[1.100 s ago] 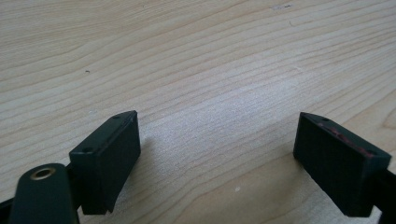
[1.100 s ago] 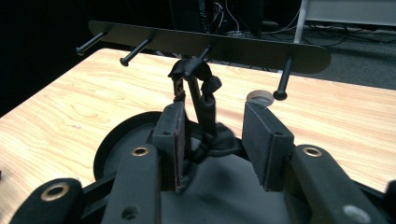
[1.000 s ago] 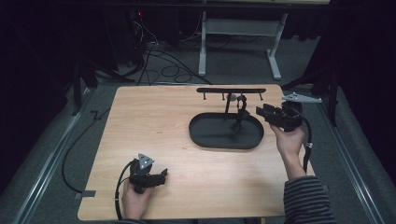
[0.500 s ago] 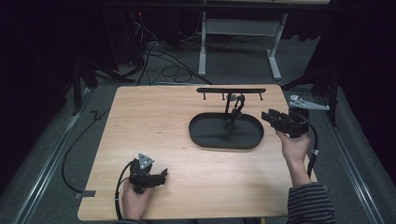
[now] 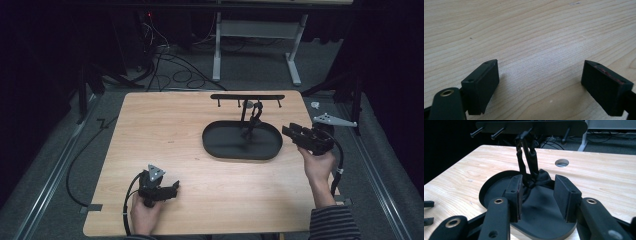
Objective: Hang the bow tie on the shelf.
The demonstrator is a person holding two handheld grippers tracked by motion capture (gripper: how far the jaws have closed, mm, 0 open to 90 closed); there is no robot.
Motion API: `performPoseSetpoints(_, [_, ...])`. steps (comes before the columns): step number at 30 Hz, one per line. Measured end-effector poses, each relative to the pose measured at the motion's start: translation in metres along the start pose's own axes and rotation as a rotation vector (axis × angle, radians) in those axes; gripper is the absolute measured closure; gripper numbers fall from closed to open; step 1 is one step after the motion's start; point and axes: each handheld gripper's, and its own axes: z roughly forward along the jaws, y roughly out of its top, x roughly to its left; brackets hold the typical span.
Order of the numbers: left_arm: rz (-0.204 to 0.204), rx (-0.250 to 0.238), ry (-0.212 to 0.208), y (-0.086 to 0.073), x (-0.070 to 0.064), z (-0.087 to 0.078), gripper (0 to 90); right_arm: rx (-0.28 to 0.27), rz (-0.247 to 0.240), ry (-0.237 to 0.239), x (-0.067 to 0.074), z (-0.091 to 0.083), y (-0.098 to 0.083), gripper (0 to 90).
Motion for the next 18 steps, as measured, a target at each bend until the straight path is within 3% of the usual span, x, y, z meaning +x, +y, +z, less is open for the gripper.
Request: performPoseSetpoints(18, [0.0,0.0,0.0,0.0,0.0,0.0,15.2,-0.007,0.003,0.018,0.001,-0.012,-0.018,60.6])
